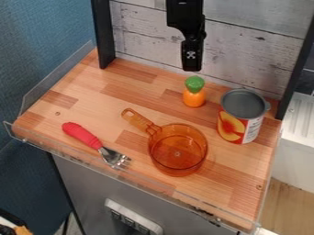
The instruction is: Move the carrot to the center right side of the table
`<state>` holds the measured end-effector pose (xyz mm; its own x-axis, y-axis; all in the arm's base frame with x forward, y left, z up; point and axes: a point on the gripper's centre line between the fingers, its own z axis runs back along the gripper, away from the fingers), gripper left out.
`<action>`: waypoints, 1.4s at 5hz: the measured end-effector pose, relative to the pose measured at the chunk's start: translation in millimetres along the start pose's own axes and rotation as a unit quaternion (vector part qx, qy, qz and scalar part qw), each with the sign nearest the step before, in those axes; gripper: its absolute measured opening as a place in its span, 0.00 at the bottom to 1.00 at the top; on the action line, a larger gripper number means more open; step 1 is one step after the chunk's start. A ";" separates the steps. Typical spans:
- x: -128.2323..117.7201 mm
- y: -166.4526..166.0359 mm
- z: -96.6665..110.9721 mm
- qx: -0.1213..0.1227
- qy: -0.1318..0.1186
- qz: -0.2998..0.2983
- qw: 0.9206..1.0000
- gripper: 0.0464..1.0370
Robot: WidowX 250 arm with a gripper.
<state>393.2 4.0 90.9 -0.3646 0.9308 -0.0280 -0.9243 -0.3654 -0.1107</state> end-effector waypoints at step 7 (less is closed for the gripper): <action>-11.5 -6.0 -72.9 0.026 -0.055 0.011 0.998 0.58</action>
<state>411.2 -3.4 19.4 -0.3916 0.9166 0.0801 -0.9198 -0.3878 -0.0598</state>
